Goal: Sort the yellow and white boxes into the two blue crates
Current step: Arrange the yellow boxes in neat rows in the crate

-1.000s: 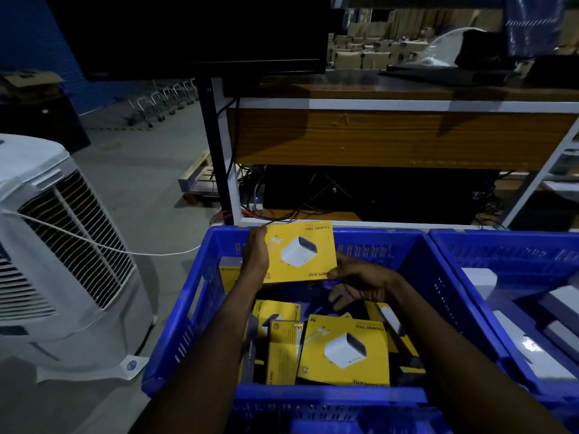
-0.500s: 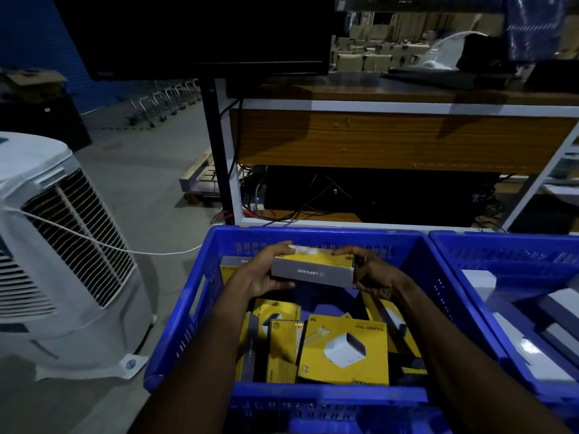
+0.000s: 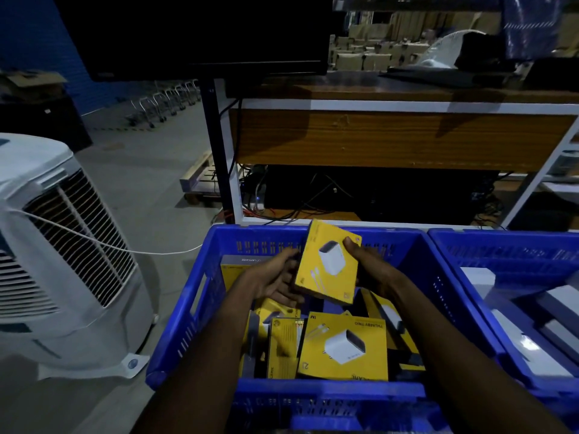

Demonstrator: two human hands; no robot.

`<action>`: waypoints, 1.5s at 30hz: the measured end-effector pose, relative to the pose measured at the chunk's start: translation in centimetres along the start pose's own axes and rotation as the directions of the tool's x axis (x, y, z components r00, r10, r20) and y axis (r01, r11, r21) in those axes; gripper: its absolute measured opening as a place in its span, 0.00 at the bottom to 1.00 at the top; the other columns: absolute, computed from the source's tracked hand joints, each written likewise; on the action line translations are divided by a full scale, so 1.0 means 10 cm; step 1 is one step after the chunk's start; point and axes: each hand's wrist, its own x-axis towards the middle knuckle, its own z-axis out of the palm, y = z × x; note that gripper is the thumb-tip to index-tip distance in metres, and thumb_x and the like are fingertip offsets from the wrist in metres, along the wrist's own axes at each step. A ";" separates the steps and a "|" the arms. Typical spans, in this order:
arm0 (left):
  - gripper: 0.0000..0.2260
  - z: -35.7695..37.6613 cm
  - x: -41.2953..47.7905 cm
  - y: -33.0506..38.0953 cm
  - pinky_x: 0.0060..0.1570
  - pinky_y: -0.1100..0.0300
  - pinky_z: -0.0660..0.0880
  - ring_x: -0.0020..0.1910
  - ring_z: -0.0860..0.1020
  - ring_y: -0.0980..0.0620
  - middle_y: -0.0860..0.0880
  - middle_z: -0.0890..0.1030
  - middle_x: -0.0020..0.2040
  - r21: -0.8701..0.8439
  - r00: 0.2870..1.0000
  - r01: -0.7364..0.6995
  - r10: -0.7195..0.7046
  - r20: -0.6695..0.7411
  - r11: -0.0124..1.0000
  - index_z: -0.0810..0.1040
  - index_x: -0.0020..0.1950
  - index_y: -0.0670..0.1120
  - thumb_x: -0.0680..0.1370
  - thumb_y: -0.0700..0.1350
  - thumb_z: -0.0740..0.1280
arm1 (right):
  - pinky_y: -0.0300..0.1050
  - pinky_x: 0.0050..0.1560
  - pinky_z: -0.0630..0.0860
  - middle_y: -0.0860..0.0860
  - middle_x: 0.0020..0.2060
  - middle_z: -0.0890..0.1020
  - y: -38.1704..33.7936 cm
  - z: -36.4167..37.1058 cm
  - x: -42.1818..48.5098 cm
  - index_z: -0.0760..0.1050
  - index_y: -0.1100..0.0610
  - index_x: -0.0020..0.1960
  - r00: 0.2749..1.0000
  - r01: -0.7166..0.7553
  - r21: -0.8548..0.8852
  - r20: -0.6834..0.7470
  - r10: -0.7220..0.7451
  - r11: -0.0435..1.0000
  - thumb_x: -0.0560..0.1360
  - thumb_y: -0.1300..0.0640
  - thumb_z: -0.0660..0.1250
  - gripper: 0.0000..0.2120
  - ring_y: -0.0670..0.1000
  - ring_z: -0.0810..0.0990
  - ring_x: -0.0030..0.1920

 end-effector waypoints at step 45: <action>0.15 0.04 0.38 -0.24 0.52 0.53 0.74 0.56 0.77 0.44 0.40 0.77 0.63 0.797 0.948 0.015 0.245 -0.203 0.603 0.73 0.68 0.42 0.80 0.41 0.63 | 0.41 0.37 0.73 0.58 0.37 0.73 0.15 0.13 0.09 0.69 0.63 0.47 0.994 -0.080 -0.403 -0.103 0.042 0.912 0.79 0.69 0.59 0.04 0.53 0.74 0.39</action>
